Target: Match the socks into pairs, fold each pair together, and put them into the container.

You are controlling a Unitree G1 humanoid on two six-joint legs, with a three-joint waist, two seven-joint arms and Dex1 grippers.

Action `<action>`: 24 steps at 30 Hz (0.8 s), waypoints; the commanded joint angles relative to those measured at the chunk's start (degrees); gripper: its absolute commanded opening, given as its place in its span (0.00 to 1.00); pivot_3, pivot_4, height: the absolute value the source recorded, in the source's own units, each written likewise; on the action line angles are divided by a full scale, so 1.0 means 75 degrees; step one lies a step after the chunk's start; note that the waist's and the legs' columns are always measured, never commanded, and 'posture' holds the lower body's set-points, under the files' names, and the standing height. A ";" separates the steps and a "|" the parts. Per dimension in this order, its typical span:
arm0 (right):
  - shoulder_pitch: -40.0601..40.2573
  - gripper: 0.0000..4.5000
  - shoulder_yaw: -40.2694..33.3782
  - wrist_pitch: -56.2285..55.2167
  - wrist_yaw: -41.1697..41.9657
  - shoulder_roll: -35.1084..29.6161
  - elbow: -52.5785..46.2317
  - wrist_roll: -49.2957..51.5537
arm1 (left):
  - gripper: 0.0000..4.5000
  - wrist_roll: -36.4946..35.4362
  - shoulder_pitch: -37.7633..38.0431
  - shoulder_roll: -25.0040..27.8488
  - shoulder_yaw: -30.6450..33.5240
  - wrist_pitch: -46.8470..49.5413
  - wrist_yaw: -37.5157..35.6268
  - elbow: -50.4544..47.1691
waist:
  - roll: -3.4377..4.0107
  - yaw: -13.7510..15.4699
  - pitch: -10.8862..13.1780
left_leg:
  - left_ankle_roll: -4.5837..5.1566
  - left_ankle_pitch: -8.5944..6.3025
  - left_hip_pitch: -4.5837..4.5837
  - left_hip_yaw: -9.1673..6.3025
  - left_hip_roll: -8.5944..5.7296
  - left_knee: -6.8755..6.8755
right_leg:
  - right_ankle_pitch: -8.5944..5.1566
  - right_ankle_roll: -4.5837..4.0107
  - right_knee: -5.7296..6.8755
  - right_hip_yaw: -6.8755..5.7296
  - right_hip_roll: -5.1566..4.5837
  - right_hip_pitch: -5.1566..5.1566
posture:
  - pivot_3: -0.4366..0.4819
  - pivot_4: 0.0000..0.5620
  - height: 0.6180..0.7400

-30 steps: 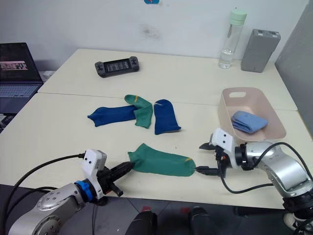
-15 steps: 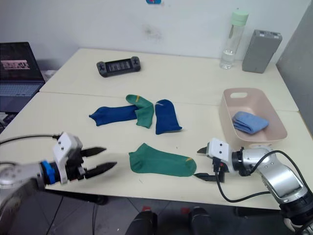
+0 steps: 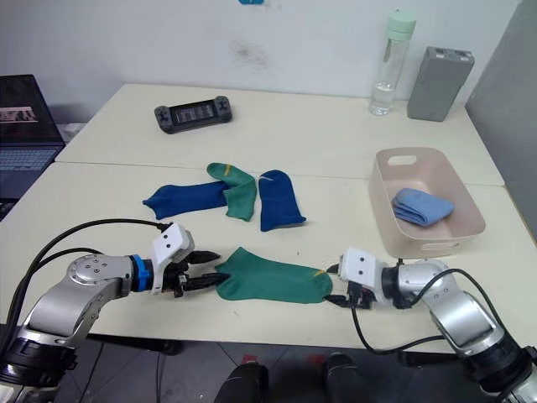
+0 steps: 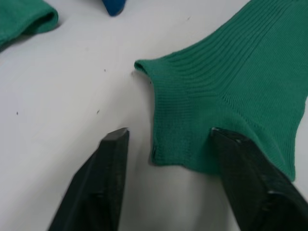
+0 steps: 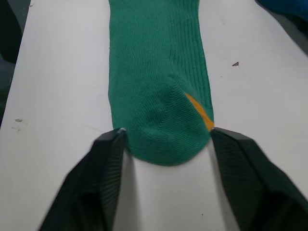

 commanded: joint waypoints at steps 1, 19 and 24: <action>-0.0136 0.33 0.0064 0.0051 -0.0052 0.0095 -0.0209 -0.0094 | 0.34 0.0163 -0.0076 0.0029 -0.0144 -0.0165 -0.0149 -0.0058 | 0.0000 0.0001 0.0000 | 0.0000 0.0000 0.0000 0.0000 -0.0001 0.0000 | 0.0000 0.0000 0.0000 0.0000 0.0000 0.0000 | 0.48 0.27 1.00; -0.2161 0.00 0.0302 -0.1668 0.0016 0.0967 0.2293 -0.1001 | 0.00 -0.2417 0.1694 -0.0478 0.0858 0.2822 0.0557 -0.3114 | -0.0001 -0.0111 0.0000 | 0.0000 0.0000 0.0005 -0.0001 0.0005 0.0003 | 0.0001 0.0000 0.0019 0.0003 -0.0004 -0.0002 | 0.48 0.27 1.00; -0.3055 0.00 0.0652 -0.2380 0.0264 0.1823 0.3474 -0.1157 | 0.00 -0.2656 0.1658 -0.1206 0.0375 0.3208 0.1385 -0.3671 | -0.0003 -0.0069 -0.0001 | -0.0003 0.0002 0.0014 -0.0016 -0.0003 0.0014 | 0.0001 -0.0001 0.0060 -0.0002 -0.0002 0.0002 | 0.48 0.27 1.00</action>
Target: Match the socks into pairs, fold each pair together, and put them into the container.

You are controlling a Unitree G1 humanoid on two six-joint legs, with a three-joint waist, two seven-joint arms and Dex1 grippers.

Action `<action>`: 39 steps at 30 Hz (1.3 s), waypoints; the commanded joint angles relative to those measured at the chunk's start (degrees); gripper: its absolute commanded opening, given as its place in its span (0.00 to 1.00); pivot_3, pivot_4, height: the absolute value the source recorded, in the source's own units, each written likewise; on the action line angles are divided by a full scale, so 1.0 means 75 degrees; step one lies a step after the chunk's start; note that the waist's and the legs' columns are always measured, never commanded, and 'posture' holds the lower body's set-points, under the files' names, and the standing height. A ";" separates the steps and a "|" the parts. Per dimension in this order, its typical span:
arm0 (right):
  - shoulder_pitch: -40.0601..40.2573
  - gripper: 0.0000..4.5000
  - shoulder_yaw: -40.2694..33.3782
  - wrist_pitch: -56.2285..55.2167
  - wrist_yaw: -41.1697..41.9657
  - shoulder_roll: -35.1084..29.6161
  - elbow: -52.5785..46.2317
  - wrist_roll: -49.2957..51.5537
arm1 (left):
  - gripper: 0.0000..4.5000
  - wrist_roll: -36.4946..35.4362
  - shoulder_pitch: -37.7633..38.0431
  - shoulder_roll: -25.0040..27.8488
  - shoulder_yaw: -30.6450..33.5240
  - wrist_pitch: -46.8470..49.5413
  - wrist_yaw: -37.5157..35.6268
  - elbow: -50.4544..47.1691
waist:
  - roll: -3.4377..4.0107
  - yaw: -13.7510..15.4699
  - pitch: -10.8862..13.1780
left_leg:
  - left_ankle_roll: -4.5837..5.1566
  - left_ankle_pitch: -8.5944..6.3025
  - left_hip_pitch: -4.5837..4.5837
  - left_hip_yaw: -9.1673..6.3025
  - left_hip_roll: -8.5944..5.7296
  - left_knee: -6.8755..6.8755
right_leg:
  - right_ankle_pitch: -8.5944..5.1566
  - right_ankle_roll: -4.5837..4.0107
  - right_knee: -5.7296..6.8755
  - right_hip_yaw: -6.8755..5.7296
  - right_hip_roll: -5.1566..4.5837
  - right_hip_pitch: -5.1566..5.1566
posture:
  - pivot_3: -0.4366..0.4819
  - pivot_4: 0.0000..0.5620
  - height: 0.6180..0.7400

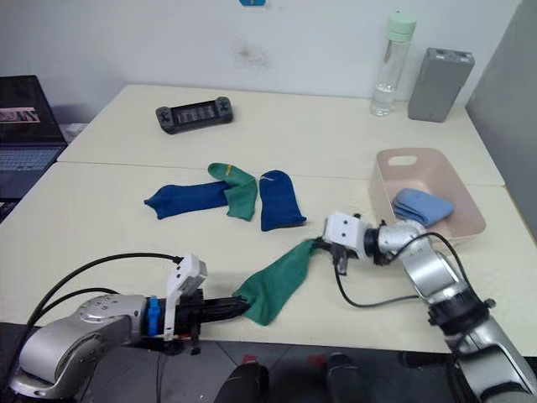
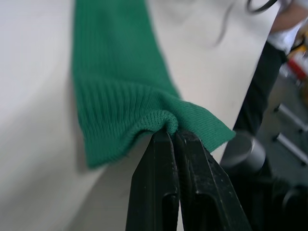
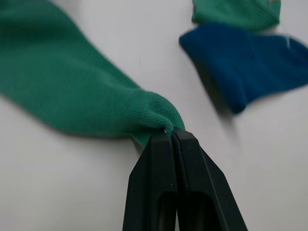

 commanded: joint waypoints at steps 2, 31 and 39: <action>-0.0661 0.00 0.0186 -0.0706 0.0102 0.0791 0.0904 -0.0071 | 0.00 0.0064 -0.0259 -0.0290 -0.0527 -0.0030 0.0435 -0.0191 | 0.0000 -0.0021 0.0000 | -0.0001 0.0001 0.0008 0.0000 -0.0004 0.0000 | 0.0000 -0.0001 0.0013 0.0003 0.0000 0.0000 | 0.48 0.27 1.00; 0.0037 0.99 -0.0936 -0.0238 0.1273 0.0132 -0.0510 0.1035 | 0.99 -0.0101 -0.0562 0.0674 0.0994 -0.1019 -0.0094 0.0657 | 0.0002 0.0006 0.0001 | -0.0002 0.0001 0.0007 -0.0021 -0.0004 -0.0008 | -0.0014 -0.0028 0.0041 -0.0016 -0.0001 -0.0009 | 0.48 0.27 1.00; 0.1242 0.99 -0.0968 0.0131 0.1353 -0.0746 -0.1900 0.1156 | 0.99 0.0203 -0.2018 0.0764 0.0522 -0.1337 -0.0689 0.2018 | 0.0002 -0.0026 0.0001 | -0.0002 0.0002 0.0007 -0.0009 -0.0007 -0.0002 | -0.0015 -0.0025 0.0039 -0.0010 0.0002 -0.0009 | 0.48 0.27 1.00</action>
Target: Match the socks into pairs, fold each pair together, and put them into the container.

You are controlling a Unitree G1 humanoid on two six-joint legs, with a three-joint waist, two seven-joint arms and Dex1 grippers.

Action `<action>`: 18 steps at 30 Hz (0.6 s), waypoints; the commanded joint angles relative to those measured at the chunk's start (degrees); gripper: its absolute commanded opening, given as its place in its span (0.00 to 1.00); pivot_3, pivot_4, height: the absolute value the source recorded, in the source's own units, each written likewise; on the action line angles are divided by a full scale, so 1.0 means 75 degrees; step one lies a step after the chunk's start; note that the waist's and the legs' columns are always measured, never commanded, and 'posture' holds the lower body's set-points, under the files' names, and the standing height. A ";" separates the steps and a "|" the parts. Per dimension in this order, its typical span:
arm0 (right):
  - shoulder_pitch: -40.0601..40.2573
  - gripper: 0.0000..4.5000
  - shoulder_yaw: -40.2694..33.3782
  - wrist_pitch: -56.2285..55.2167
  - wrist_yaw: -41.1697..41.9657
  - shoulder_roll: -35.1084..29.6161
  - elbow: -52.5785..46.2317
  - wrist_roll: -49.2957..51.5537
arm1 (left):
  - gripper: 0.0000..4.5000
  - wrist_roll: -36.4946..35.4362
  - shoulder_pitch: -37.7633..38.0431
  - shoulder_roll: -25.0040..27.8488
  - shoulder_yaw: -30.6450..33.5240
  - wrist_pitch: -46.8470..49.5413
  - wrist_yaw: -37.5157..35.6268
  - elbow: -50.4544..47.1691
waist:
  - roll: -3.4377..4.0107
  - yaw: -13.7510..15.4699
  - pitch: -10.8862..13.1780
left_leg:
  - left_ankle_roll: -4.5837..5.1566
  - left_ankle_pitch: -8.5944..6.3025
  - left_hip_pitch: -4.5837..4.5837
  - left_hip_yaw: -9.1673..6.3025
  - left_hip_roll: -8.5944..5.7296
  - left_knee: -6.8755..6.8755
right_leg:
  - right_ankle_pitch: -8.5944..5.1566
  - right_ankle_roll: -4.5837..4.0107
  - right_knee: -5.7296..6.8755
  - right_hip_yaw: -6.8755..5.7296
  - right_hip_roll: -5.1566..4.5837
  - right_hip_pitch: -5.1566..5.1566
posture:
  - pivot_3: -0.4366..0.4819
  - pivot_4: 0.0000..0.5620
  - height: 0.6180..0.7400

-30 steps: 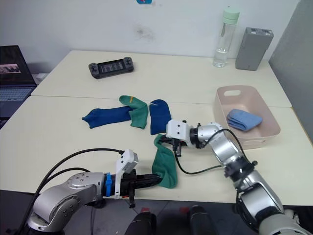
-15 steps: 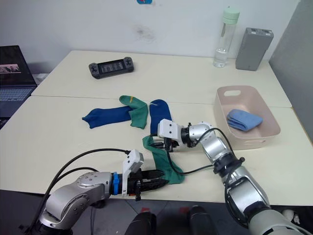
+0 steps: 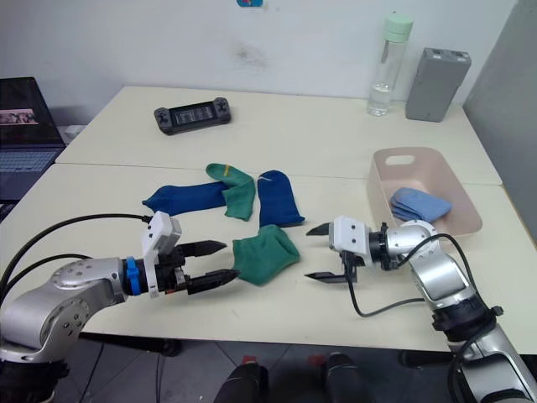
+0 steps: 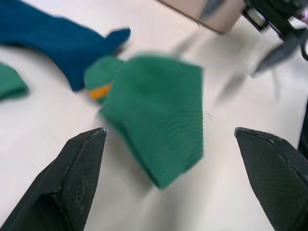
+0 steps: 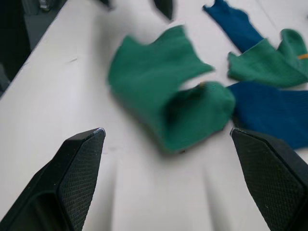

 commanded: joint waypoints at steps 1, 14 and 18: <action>0.0060 0.99 -0.0102 0.0100 -0.0068 -0.0091 -0.0503 0.0093 | 0.99 0.0105 -0.0329 0.0016 -0.0225 -0.0203 -0.0307 0.0169 | 0.0000 -0.0044 0.0000 | 0.0000 0.0000 0.0000 0.0001 0.0001 -0.0001 | 0.0000 0.0000 0.0001 0.0001 0.0001 -0.0001 | 0.48 0.27 1.00; -0.0382 0.99 0.0312 0.1899 -0.1019 0.0886 -0.0814 0.0252 | 0.99 -0.0831 -0.0056 0.0327 0.0158 0.0625 -0.0810 -0.0262 | 0.0000 -0.0057 0.0000 | 0.0000 0.0000 -0.0001 -0.0002 0.0006 -0.0003 | 0.0000 -0.0001 0.0004 0.0002 0.0003 -0.0005 | 0.48 0.27 1.00; -0.0761 0.99 0.0441 0.2199 -0.1241 0.1321 -0.0365 0.0162 | 0.99 -0.1979 -0.0024 0.0130 0.0860 0.1516 -0.0334 -0.0410 | 0.0000 -0.0032 0.0000 | 0.0000 0.0000 -0.0002 -0.0007 0.0006 -0.0002 | 0.0000 -0.0001 0.0004 -0.0002 0.0002 -0.0005 | 0.48 0.27 1.00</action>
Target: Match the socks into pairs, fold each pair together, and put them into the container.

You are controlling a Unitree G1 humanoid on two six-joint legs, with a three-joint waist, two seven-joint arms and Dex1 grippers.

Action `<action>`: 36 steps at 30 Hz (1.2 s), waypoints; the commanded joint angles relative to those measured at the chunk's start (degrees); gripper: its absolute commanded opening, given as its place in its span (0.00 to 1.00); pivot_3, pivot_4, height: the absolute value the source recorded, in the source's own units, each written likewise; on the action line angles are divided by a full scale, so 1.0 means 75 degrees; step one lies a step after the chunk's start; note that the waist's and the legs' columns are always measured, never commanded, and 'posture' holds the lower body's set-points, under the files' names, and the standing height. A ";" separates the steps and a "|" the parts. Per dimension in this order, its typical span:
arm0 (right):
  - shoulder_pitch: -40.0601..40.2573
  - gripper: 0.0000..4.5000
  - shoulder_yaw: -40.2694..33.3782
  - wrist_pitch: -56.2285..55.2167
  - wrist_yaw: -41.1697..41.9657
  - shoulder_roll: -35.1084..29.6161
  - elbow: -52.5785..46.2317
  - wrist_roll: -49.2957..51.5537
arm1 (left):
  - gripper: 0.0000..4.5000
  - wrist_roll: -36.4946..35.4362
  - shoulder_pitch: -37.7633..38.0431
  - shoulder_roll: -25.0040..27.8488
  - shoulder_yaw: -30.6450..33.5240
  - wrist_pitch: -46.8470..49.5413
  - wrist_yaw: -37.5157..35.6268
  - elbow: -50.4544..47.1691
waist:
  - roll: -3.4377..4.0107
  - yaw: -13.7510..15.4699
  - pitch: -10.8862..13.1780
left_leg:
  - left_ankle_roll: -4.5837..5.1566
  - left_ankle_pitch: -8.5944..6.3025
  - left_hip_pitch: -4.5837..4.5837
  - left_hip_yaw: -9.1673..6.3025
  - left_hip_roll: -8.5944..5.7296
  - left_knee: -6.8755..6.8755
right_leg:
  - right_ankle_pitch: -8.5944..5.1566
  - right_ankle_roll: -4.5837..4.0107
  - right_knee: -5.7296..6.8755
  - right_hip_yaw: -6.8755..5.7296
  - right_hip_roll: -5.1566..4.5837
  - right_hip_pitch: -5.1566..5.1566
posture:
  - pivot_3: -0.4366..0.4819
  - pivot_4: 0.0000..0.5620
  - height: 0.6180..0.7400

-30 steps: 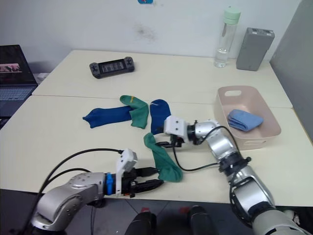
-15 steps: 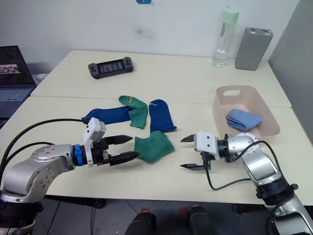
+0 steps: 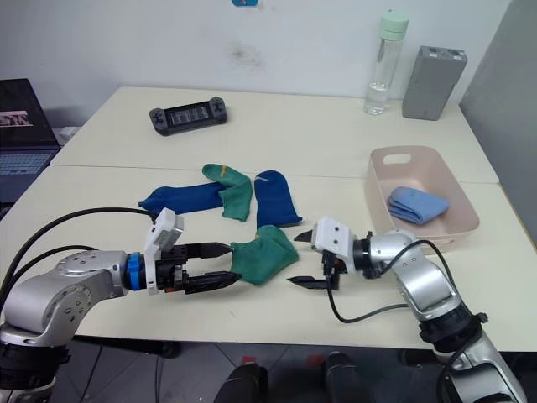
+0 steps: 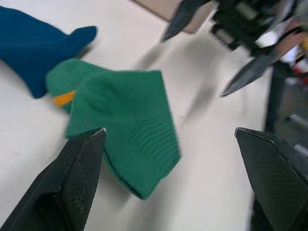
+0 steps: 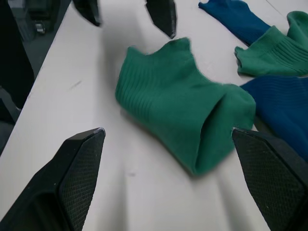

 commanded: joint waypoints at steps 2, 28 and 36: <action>-0.0383 0.99 0.0041 0.0339 -0.0152 0.0222 0.0283 0.0088 | 0.99 -0.1346 0.0030 -0.0131 0.0917 0.0870 0.0389 -0.0214 | 0.0000 0.0015 0.0000 | 0.0000 0.0000 0.0001 -0.0002 0.0000 0.0001 | 0.0000 0.0000 0.0000 -0.0001 0.0000 0.0002 | 0.48 0.27 1.00; -0.1259 0.24 0.0349 0.1357 0.0081 0.0739 0.1160 0.0441 | 1.00 -0.1405 0.0576 0.0321 0.0755 0.0769 0.0172 -0.0619 | 0.0001 0.0011 0.0000 | -0.0001 0.0000 -0.0001 -0.0003 -0.0002 -0.0004 | -0.0002 -0.0004 -0.0003 -0.0003 0.0000 -0.0003 | 0.48 0.27 1.00; -0.0910 0.00 -0.0103 0.1177 0.0276 0.0192 0.0696 0.0708 | 1.00 -0.0463 0.1181 0.0686 0.0823 0.0033 -0.0108 -0.0355 | 0.0002 0.0011 0.0001 | 0.0000 0.0000 -0.0002 -0.0002 -0.0001 -0.0008 | -0.0005 -0.0008 -0.0004 -0.0003 -0.0001 -0.0006 | 0.48 0.27 1.00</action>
